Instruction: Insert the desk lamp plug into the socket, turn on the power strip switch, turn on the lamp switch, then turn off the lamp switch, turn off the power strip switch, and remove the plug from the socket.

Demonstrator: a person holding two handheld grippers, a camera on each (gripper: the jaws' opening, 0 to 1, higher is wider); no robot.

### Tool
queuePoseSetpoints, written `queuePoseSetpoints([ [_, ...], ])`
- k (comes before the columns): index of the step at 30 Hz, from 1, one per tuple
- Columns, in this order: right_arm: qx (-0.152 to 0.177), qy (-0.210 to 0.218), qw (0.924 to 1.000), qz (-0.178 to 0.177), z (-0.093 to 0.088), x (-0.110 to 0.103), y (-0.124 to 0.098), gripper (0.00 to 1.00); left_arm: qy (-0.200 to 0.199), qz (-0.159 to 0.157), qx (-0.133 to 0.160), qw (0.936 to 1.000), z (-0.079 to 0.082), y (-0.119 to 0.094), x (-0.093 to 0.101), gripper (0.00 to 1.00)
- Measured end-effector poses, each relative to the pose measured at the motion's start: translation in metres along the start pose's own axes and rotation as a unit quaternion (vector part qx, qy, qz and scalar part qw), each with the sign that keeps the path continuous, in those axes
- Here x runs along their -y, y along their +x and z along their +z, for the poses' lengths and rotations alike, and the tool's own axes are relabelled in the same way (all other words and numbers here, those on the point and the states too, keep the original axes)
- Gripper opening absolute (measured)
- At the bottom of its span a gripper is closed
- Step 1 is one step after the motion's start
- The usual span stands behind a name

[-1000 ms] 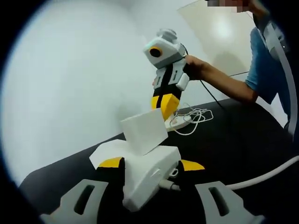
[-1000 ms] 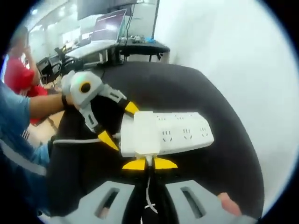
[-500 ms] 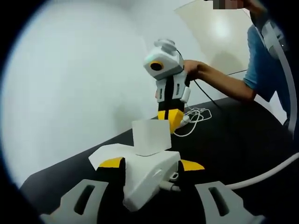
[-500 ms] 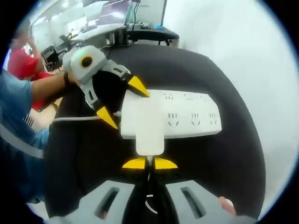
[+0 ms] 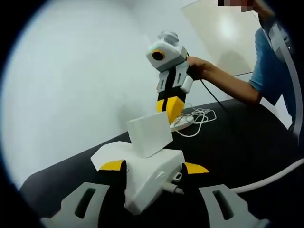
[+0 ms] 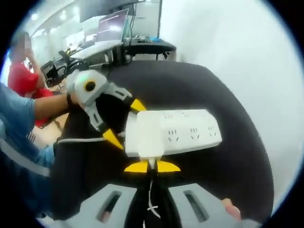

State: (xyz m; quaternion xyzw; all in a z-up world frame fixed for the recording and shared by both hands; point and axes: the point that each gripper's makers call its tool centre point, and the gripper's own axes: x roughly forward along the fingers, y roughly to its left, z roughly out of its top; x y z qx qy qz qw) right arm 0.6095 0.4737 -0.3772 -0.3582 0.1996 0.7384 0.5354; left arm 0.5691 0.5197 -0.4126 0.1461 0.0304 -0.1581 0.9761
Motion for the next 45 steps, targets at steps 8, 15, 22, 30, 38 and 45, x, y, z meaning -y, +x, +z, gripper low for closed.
queuePoseSetpoints([
  [8,-0.052,-0.027,0.9982,-0.012,-0.018,0.006,0.009,0.04,0.006,-0.005,0.004,1.0000,0.000,0.001,0.002,0.43],
  [15,-0.073,-0.040,0.9965,0.003,-0.031,0.003,0.015,0.04,0.009,-0.006,0.007,0.9999,0.003,0.000,0.004,0.44],
  [22,0.015,-0.008,0.9998,-0.008,0.008,-0.002,-0.002,0.04,0.000,-0.003,0.000,1.0000,0.002,-0.001,0.002,0.44],
  [30,-0.001,-0.029,0.9994,-0.021,0.003,0.000,0.001,0.04,-0.001,0.000,0.003,1.0000,0.001,-0.001,0.002,0.44],
  [38,-0.027,-0.042,0.9985,-0.023,-0.011,0.003,0.003,0.04,0.007,-0.009,-0.001,0.9999,0.000,0.003,0.005,0.44],
  [45,-0.060,-0.027,0.9978,-0.007,-0.031,0.010,0.012,0.04,0.005,-0.008,0.003,0.9999,0.001,0.001,0.005,0.44],
])
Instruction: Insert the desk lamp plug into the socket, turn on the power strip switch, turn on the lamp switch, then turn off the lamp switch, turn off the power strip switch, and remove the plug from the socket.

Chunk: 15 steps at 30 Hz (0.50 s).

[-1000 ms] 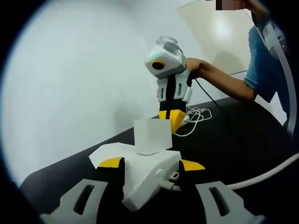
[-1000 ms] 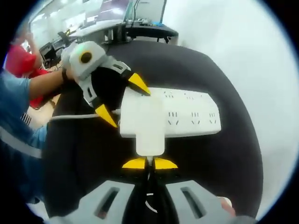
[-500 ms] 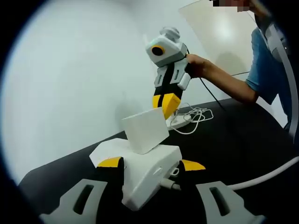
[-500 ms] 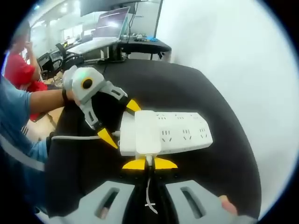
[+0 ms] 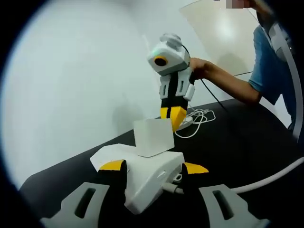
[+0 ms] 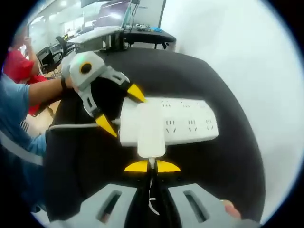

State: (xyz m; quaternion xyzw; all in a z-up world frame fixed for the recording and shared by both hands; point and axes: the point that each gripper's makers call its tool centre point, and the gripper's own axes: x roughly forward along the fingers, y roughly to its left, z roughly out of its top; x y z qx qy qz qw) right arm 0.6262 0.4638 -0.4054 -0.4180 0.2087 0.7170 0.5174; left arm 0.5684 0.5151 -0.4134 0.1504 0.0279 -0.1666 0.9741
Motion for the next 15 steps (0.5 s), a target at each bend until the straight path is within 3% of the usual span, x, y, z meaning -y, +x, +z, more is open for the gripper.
queuePoseSetpoints([
  [9,-0.015,-0.027,0.9995,0.005,-0.006,-0.016,-0.003,0.04,0.002,-0.001,0.003,1.0000,0.002,0.000,0.000,0.44],
  [12,0.016,0.014,0.9994,0.028,0.001,-0.019,-0.009,0.05,-0.002,-0.001,0.001,1.0000,0.001,0.000,0.000,0.44],
  [13,0.040,0.024,0.9985,0.028,0.010,-0.018,-0.014,0.05,-0.001,0.000,0.002,1.0000,0.001,0.000,0.000,0.44],
  [15,0.045,0.017,0.9983,0.032,0.014,-0.022,-0.020,0.05,-0.004,0.000,0.001,1.0000,0.001,0.000,0.000,0.45],
])
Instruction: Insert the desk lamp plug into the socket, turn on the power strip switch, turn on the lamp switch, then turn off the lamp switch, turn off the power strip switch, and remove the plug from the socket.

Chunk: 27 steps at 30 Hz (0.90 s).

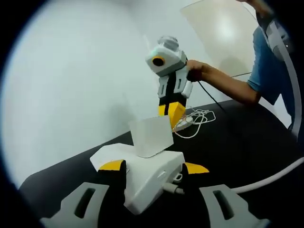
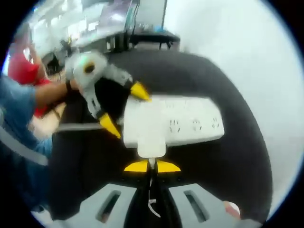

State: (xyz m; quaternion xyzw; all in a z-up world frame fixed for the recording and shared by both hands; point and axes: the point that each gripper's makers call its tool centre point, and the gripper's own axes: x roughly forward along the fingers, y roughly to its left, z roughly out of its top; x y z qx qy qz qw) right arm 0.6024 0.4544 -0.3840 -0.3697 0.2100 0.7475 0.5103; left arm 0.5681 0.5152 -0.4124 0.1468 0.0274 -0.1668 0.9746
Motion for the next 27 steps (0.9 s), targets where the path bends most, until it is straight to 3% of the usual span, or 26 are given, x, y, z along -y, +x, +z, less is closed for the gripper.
queuePoseSetpoints([
  [1,-0.016,-0.007,0.9998,-0.008,-0.004,0.001,0.001,0.04,-0.001,0.000,0.001,1.0000,0.000,0.000,0.000,0.45],
  [4,-0.014,-0.004,0.9999,-0.006,0.001,-0.005,-0.003,0.04,0.000,0.002,-0.002,1.0000,0.000,0.000,0.001,0.45],
  [6,-0.031,-0.009,0.9995,0.003,0.004,-0.008,-0.006,0.04,0.001,0.002,-0.003,1.0000,0.000,-0.001,-0.001,0.45],
  [8,-0.055,-0.023,0.9982,-0.001,0.008,-0.011,-0.009,0.04,-0.002,0.003,0.000,1.0000,-0.001,-0.002,-0.004,0.45],
  [9,-0.077,-0.054,0.9956,-0.002,0.007,-0.013,-0.011,0.04,0.002,0.003,0.000,1.0000,-0.001,-0.002,-0.004,0.45],
  [12,-0.086,-0.065,0.9941,-0.013,0.011,-0.020,-0.013,0.04,0.001,0.007,0.008,0.9999,0.000,-0.003,-0.005,0.45],
  [13,-0.106,-0.073,0.9916,-0.006,0.015,0.002,0.001,0.04,0.000,0.005,0.011,0.9999,-0.001,-0.003,-0.005,0.45],
  [15,-0.101,-0.067,0.9925,-0.012,0.014,0.013,0.007,0.04,-0.001,0.002,0.011,0.9999,0.000,0.000,-0.004,0.45],
  [18,-0.054,-0.013,0.9984,0.005,0.008,0.016,0.009,0.04,0.001,0.001,0.012,0.9999,0.001,0.001,-0.004,0.44],
  [20,-0.028,0.005,0.9995,0.013,-0.002,0.020,0.012,0.04,0.003,-0.002,0.013,0.9999,0.001,0.002,-0.003,0.44],
  [21,0.004,0.019,0.9996,0.020,-0.002,0.018,0.011,0.04,0.004,-0.002,0.013,0.9999,0.001,0.002,-0.002,0.44],
  [22,0.012,0.049,0.9982,0.033,-0.007,0.015,0.011,0.04,0.004,-0.002,0.013,0.9999,0.001,0.002,-0.002,0.44],
  [24,0.009,0.042,0.9987,0.027,-0.019,0.015,0.016,0.04,0.005,-0.003,0.014,0.9999,0.002,0.003,-0.001,0.43],
  [27,0.030,0.042,0.9986,0.012,-0.019,0.011,0.015,0.04,0.006,-0.002,0.014,0.9999,0.002,0.003,-0.001,0.43],
])
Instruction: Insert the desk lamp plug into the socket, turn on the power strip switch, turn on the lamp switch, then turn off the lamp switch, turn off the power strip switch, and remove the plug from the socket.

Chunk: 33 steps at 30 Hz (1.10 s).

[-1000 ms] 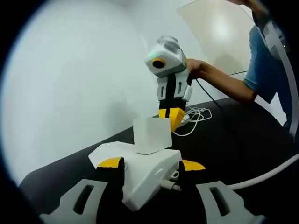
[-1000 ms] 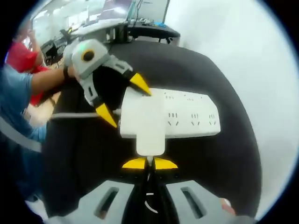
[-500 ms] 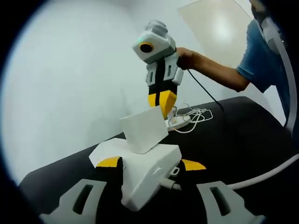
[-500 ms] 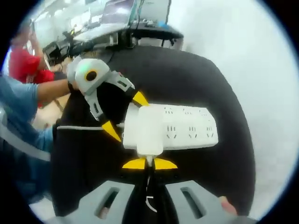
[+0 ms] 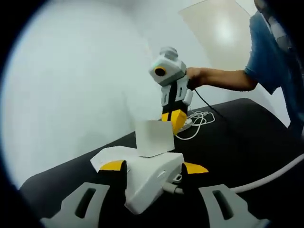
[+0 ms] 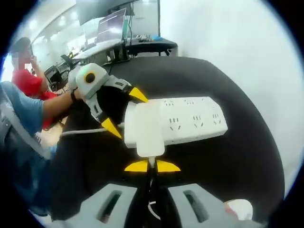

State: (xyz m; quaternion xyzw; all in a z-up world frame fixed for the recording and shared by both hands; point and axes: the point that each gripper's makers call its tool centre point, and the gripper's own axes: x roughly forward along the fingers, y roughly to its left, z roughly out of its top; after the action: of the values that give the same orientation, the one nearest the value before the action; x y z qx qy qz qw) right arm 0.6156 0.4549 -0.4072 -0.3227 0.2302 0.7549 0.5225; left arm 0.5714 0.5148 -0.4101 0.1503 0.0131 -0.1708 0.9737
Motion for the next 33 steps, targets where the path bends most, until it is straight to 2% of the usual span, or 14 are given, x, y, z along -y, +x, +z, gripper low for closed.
queuePoseSetpoints([
  [2,0.021,0.018,0.9996,0.004,0.001,0.002,0.001,0.04,0.002,0.000,0.001,1.0000,0.001,-0.001,0.000,0.43],
  [5,0.023,0.017,0.9996,0.001,0.002,0.001,0.000,0.04,0.004,0.000,0.001,1.0000,0.004,-0.001,0.006,0.43],
  [8,0.009,0.027,0.9996,0.004,0.006,0.000,-0.003,0.04,0.000,-0.004,-0.002,1.0000,0.002,-0.003,0.004,0.43],
  [12,-0.042,-0.007,0.9991,0.004,0.008,-0.005,-0.004,0.04,-0.001,-0.010,-0.003,0.9999,0.002,-0.004,0.006,0.43],
  [14,-0.037,-0.007,0.9993,0.006,0.025,-0.004,-0.009,0.04,-0.001,-0.013,-0.002,0.9999,0.003,-0.004,0.007,0.43],
  [16,-0.095,-0.023,0.9952,0.008,0.021,0.000,-0.008,0.04,-0.003,-0.014,-0.003,0.9999,0.002,-0.004,0.006,0.43],
  [18,-0.120,-0.023,0.9924,0.013,0.025,-0.002,-0.008,0.04,-0.002,-0.020,-0.003,0.9998,0.003,-0.004,0.007,0.43],
  [20,-0.114,-0.015,0.9934,0.008,0.039,-0.001,-0.009,0.04,0.001,-0.022,-0.001,0.9997,0.004,-0.004,0.008,0.43],
  [22,-0.150,-0.017,0.9885,0.012,0.038,-0.001,-0.010,0.04,-0.005,-0.024,0.001,0.9997,0.005,-0.004,0.008,0.43],
  [23,-0.167,-0.035,0.9853,0.011,0.037,-0.001,-0.009,0.04,-0.005,-0.028,0.002,0.9996,0.005,-0.004,0.008,0.44],
  [26,-0.167,-0.035,0.9853,0.006,0.035,-0.005,-0.008,0.04,-0.005,-0.033,0.004,0.9994,0.005,-0.004,0.008,0.44],
  [29,-0.177,-0.046,0.9832,-0.001,0.026,-0.003,-0.006,0.04,0.011,-0.076,0.021,0.9968,0.008,-0.001,0.013,0.46],
  [31,-0.167,-0.039,0.9851,-0.003,0.022,-0.002,-0.007,0.04,0.027,-0.112,0.018,0.9932,0.009,0.003,0.017,0.48],
  [33,-0.161,-0.025,0.9867,-0.002,0.016,-0.001,-0.007,0.04,0.037,-0.116,0.008,0.9926,0.008,0.007,0.011,0.42],
])
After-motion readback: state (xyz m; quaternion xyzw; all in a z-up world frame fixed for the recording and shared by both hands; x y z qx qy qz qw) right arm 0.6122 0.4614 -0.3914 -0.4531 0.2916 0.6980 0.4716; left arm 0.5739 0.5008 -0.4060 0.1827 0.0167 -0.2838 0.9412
